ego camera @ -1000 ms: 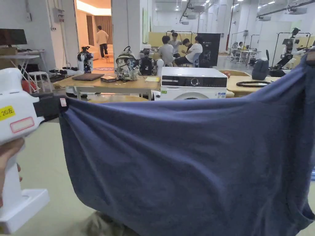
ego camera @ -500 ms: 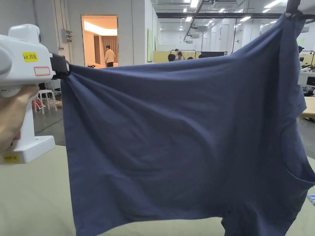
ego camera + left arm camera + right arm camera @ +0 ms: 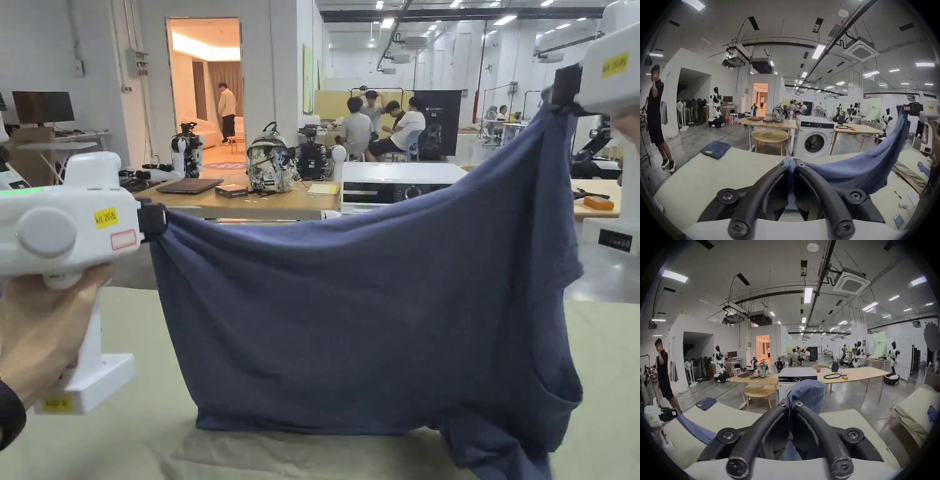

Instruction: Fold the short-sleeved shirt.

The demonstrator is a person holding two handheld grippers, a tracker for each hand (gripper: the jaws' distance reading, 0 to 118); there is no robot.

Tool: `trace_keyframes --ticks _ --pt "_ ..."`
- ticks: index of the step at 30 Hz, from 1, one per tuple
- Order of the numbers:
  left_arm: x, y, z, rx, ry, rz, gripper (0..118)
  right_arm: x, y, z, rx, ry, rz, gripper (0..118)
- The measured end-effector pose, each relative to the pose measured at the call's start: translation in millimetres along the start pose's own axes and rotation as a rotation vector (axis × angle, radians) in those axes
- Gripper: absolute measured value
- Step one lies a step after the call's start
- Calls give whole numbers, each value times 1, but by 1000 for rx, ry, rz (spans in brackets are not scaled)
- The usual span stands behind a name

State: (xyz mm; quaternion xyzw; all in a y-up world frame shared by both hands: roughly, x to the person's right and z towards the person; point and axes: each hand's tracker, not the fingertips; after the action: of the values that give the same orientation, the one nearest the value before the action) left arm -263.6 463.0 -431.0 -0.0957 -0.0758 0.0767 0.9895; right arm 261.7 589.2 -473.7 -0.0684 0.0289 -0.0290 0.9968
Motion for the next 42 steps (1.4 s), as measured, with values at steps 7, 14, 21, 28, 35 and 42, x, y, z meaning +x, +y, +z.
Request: trace_keyframes --ticks 7,14,21,28,35,42 --pt "-1 -55 66 -17 -40 11 0 15 -35 43 -14 100 -21 1" --pt "-22 -144 170 -39 -89 113 0 17 -127 183 9 181 -65 1" --pt "-11 -252 302 -2 -5 162 0 19 -240 313 -56 223 -116 1" --pt "-13 -343 344 -269 61 177 0 22 -366 379 -258 122 -189 1" --pt "-39 -394 334 -392 42 191 14 26 -454 383 -402 62 -299 1" --pt "-24 -349 338 -289 87 120 90 37 -457 376 -374 -27 -308 74"
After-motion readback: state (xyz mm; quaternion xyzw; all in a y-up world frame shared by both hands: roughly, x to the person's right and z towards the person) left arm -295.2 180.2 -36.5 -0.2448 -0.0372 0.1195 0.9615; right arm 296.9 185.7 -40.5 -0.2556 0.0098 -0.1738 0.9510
